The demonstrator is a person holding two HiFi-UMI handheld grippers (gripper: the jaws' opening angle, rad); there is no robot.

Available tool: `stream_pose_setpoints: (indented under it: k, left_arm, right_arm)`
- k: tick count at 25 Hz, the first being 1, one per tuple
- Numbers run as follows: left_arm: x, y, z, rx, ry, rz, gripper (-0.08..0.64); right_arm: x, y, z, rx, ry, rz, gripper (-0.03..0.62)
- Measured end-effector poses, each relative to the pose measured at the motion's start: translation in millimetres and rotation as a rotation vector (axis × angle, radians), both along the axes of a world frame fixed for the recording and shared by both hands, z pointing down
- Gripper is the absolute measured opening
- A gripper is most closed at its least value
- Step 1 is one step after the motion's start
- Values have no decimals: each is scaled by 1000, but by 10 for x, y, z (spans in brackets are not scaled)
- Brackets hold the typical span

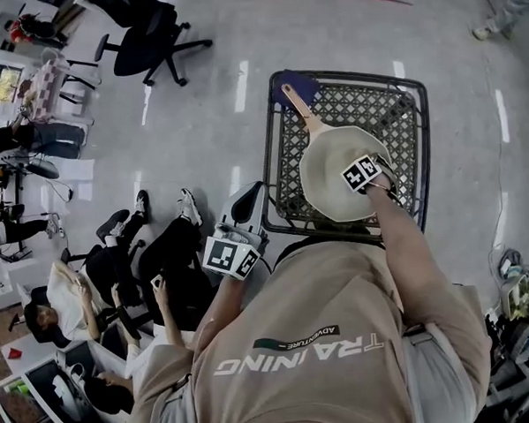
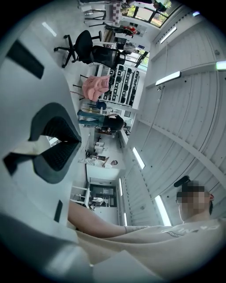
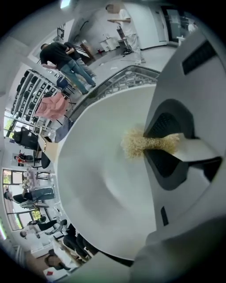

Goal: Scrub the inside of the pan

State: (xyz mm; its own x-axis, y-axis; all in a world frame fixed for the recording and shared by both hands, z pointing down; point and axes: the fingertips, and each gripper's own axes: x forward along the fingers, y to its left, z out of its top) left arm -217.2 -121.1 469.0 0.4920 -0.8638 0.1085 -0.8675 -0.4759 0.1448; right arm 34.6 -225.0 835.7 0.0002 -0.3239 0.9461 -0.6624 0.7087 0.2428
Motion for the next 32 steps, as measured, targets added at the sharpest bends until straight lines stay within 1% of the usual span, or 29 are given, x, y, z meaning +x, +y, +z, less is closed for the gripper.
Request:
stream_pose_setpoints:
  k: [2, 5, 7, 10, 12, 13, 14, 16, 19, 22, 24, 26, 28, 30, 32]
  left_arm:
    - [21, 6, 49, 3, 7, -5, 17]
    - [186, -97, 84, 22, 36, -2, 17]
    - [252, -115, 93, 30, 54, -9, 17]
    - [256, -137, 120, 45, 66, -29, 17]
    - [250, -152, 155, 55, 63, -40, 17]
    - [251, -150, 178, 56, 64, -50, 17]
    - [252, -142, 201, 55, 66, -63, 17]
    - [246, -100, 226, 49, 74, -95, 18]
    - [171, 18, 251, 33, 74, -130, 18]
    - [60, 133, 299, 17, 54, -149, 18]
    - [-26, 189, 319, 8, 47, -170, 17]
    - [-96, 253, 329, -1, 43, -190, 17]
    - [-136, 300, 348, -10, 35, -203, 17]
    - [-140, 310, 368, -20, 32, -210, 17]
    - [-104, 309, 355, -23, 31, -217, 17]
  right_arm:
    - [-49, 26, -76, 16, -18, -32, 92]
    - [86, -49, -247, 20, -44, -63, 91]
    - [145, 8, -339, -15, -90, -53, 91]
    - [171, 112, -444, -65, -172, 22, 92]
    - [59, 209, -432, -101, -273, 70, 92]
    - [-16, 291, -406, -127, -320, 77, 92]
    - [-100, 387, -376, -159, -356, 66, 92]
    - [-292, 578, -307, -222, -392, 9, 92]
    - [-657, 805, -188, -281, -410, -59, 92]
    - [-1004, 917, -96, -322, -422, -89, 91]
    - [-1160, 924, -62, -338, -414, -110, 92]
    - [-1242, 942, -14, -358, -396, -115, 92]
    - [-1255, 952, 54, -377, -380, -91, 92]
    - [-1204, 934, 114, -390, -372, -52, 91]
    - [-1111, 914, 142, -397, -365, -34, 91]
